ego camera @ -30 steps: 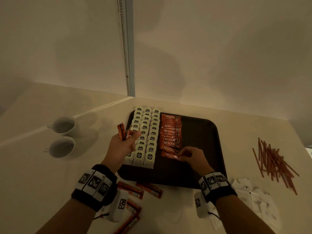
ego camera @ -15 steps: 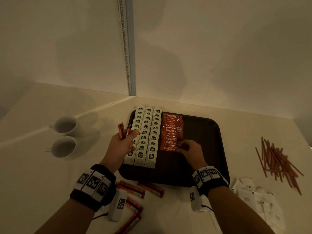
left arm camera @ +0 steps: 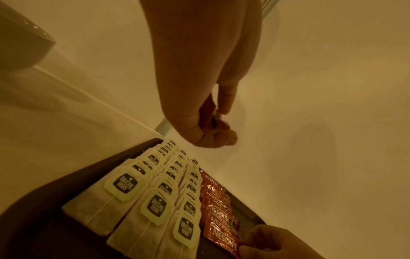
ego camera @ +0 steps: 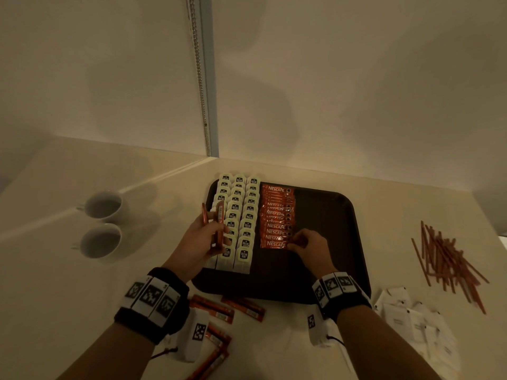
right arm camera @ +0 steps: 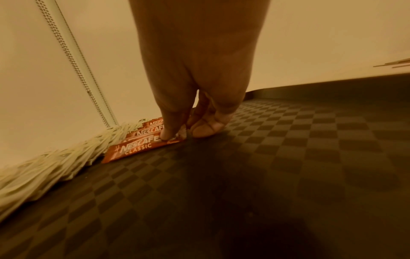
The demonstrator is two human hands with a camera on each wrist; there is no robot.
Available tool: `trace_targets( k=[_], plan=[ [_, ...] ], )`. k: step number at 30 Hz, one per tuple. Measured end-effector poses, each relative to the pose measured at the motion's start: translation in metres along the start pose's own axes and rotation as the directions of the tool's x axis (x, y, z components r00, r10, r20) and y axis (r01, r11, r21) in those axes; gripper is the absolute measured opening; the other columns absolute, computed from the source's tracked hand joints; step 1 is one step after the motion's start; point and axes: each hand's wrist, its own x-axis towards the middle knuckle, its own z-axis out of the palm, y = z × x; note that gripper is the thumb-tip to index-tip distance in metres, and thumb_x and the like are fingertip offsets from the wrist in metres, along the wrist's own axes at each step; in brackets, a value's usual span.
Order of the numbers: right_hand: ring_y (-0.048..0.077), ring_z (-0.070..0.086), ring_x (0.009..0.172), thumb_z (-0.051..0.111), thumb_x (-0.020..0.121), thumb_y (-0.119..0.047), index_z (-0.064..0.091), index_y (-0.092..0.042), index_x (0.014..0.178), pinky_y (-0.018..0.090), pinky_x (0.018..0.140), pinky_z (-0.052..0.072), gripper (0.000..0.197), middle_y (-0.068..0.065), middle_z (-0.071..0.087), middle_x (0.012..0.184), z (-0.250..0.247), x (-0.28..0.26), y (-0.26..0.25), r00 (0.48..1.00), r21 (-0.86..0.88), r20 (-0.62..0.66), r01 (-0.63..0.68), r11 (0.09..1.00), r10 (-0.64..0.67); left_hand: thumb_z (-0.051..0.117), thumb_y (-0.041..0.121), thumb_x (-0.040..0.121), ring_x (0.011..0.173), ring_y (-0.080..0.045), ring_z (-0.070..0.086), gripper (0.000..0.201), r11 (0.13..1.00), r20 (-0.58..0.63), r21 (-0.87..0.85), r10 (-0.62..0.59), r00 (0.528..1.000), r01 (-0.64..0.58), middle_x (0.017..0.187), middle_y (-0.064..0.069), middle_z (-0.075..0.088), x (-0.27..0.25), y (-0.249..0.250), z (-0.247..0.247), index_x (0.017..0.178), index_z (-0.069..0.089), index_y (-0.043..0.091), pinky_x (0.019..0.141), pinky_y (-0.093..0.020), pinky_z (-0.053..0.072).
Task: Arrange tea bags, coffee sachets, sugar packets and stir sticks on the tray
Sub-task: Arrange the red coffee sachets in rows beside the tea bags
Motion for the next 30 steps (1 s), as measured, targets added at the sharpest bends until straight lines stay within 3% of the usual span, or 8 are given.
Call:
trace_targets(
  k=[3,6,12,15,17,20,24,30],
  plan=[
    [0.011,0.055,0.095,0.073,0.079,-0.021,0.061,-0.016,0.098,0.025,0.088,0.047,0.023,0.0,0.057,0.105,0.0,0.0,0.0,1.0,-0.007,0.02,-0.015,1.0,0.015,0.052,0.013,0.096,0.07,-0.019,0.068,0.019,0.989,0.057,0.131,0.057,0.997,-0.064,0.089,0.0,0.071,-0.006,0.001,0.002,0.11,0.056,0.025,0.054,-0.026,0.05],
    [0.01,0.055,0.095,0.072,0.079,-0.023,0.06,-0.016,0.099,0.024,0.087,0.045,0.024,-0.001,0.056,0.105,-0.001,0.0,-0.001,0.999,-0.013,0.029,-0.021,1.0,0.021,0.062,0.016,0.09,0.072,-0.019,0.071,0.016,0.976,0.047,0.195,0.09,0.995,-0.098,0.095,-0.002,0.074,-0.006,0.0,0.003,0.107,0.061,0.018,0.048,-0.02,0.046],
    [0.008,0.056,0.09,0.072,0.079,-0.025,0.059,-0.018,0.096,0.029,0.087,0.051,0.022,-0.002,0.059,0.102,-0.007,-0.004,-0.005,1.0,0.043,0.022,-0.023,0.999,0.022,0.074,0.005,0.078,0.056,-0.012,0.067,0.007,0.944,-0.011,0.27,0.198,0.98,-0.188,0.073,-0.005,0.071,-0.002,-0.002,0.008,0.08,0.069,0.008,0.044,-0.013,0.042],
    [0.011,0.062,0.089,0.062,0.087,-0.034,0.058,-0.019,0.096,0.028,0.079,0.054,0.018,-0.005,0.061,0.097,-0.021,-0.017,-0.042,0.999,0.362,0.049,0.001,0.932,-0.021,0.079,0.005,0.073,0.055,0.0,0.062,0.018,0.846,-0.007,0.435,0.345,0.938,-0.308,0.059,0.01,0.067,0.002,-0.004,0.01,0.071,0.071,0.02,0.051,-0.009,0.044],
    [0.018,0.065,0.084,0.05,0.092,-0.041,0.059,-0.017,0.103,0.029,0.072,0.054,0.027,-0.001,0.064,0.093,-0.031,-0.029,-0.075,0.967,0.651,0.242,-0.102,0.753,-0.079,0.081,0.003,0.069,0.061,0.003,0.062,0.026,0.766,0.046,0.5,0.442,0.896,-0.403,0.06,0.014,0.066,0.003,-0.006,0.014,0.067,0.07,0.027,0.062,-0.01,0.048],
    [0.017,0.066,0.077,0.053,0.092,-0.03,0.061,-0.014,0.108,0.028,0.072,0.055,0.025,0.004,0.067,0.092,-0.036,-0.038,-0.105,0.906,0.723,0.363,-0.127,0.679,-0.218,0.082,0.002,0.067,0.072,0.003,0.064,0.034,0.693,0.115,0.53,0.512,0.851,-0.488,0.071,0.012,0.067,0.003,-0.007,0.017,0.067,0.068,0.032,0.071,-0.01,0.05],
    [0.004,0.065,0.074,0.059,0.087,-0.005,0.063,-0.001,0.1,0.017,0.069,0.052,0.014,0.002,0.066,0.088,-0.04,-0.044,-0.116,0.943,0.72,0.191,0.052,0.692,-0.271,0.083,0.011,0.067,0.072,-0.002,0.068,0.033,0.831,0.077,0.397,0.394,0.916,-0.39,0.077,0.009,0.073,-0.003,0.002,0.012,0.095,0.071,0.024,0.067,-0.016,0.054],
    [0.004,0.065,0.078,0.06,0.086,-0.001,0.063,0.0,0.101,0.017,0.07,0.053,0.015,0.002,0.064,0.095,-0.038,-0.049,-0.12,0.949,0.739,0.122,0.108,0.665,-0.29,0.078,0.011,0.076,0.044,-0.003,0.053,0.008,0.853,-0.041,0.366,0.415,0.909,-0.372,0.054,0.008,0.065,-0.006,0.014,0.009,0.08,0.073,0.015,0.05,-0.019,0.045]
  ],
)
